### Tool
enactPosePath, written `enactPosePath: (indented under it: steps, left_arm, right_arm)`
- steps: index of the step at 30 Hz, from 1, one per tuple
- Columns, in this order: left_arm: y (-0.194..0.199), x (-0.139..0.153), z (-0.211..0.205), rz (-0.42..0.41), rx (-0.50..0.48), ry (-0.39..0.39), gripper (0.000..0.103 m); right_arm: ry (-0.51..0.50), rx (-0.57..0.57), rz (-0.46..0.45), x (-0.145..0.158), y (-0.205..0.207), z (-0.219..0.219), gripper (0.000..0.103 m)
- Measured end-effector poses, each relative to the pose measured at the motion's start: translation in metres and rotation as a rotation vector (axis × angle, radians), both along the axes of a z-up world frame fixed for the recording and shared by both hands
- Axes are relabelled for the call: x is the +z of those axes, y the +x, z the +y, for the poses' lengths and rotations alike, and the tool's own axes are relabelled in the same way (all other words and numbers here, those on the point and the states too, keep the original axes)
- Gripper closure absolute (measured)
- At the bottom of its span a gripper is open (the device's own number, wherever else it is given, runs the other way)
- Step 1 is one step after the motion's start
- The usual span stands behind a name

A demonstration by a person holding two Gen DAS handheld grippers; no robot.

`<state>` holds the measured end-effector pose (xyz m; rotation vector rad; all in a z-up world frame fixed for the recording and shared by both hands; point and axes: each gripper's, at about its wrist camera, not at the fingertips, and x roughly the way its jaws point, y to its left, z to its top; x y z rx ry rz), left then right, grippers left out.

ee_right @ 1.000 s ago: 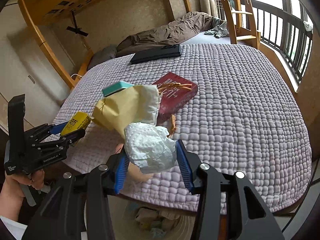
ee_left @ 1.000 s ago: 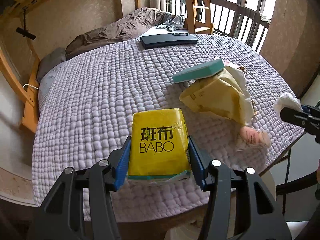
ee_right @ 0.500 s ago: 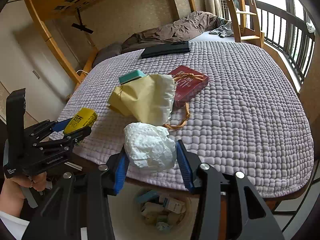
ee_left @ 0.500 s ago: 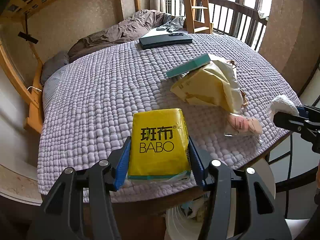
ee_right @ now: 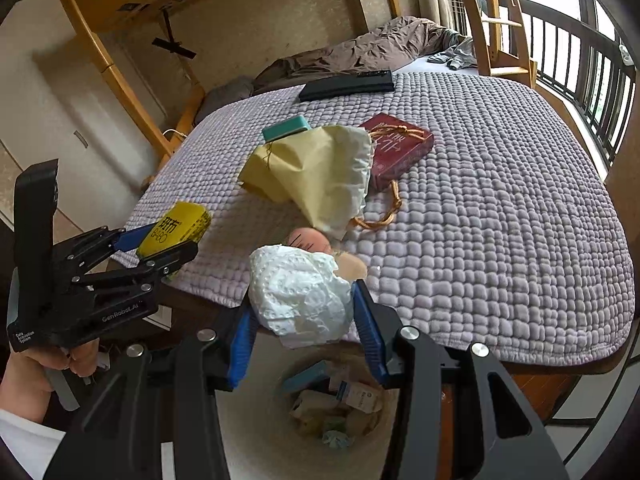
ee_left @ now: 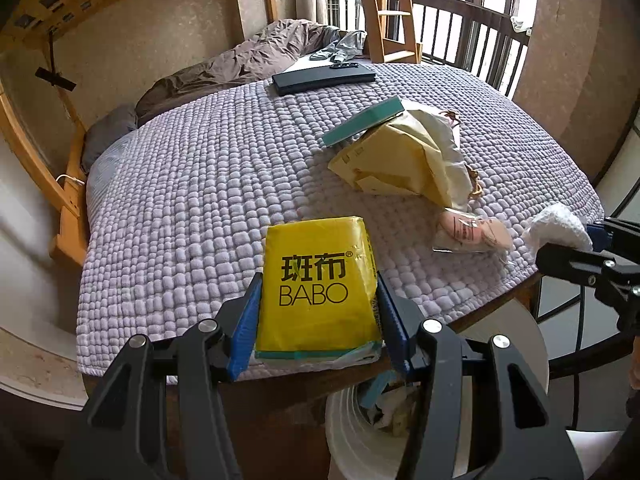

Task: Collect trash
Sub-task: 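Carry the held BABO pack and white bag off the bed to above the white bin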

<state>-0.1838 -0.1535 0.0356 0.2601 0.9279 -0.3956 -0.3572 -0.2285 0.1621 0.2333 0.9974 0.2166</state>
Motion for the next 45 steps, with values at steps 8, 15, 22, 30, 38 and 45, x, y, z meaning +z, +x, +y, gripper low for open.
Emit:
enactPosePath:
  steps: [8, 15, 22, 30, 38, 45]
  left_arm:
    - [-0.01, -0.001, -0.002, 0.01, -0.002, -0.002, 0.048]
    - [-0.022, -0.001, -0.005, 0.015, -0.016, -0.005, 0.048]
    - [-0.036, -0.003, -0.012, 0.02, -0.045, 0.002, 0.048]
    - [-0.046, -0.008, -0.014, 0.041, -0.054, -0.01, 0.048]
    - [-0.055, -0.017, -0.014, 0.063, -0.058, -0.012, 0.048]
    - [-0.064, -0.026, -0.017, 0.083, -0.079, 0.003, 0.048]
  right_arm:
    - [0.016, 0.008, 0.005, 0.001, -0.015, 0.004, 0.058]
    - [0.028, -0.002, 0.002, 0.006, -0.026, 0.0, 0.058]
    - [0.031, 0.005, 0.003, 0.009, -0.039, 0.0, 0.058]
    - [0.039, 0.029, 0.026, 0.002, -0.054, 0.008, 0.058]
    - [0.049, 0.029, 0.042, -0.004, -0.059, 0.006, 0.058]
    - [0.064, 0.042, 0.076, -0.014, -0.064, 0.007, 0.058]
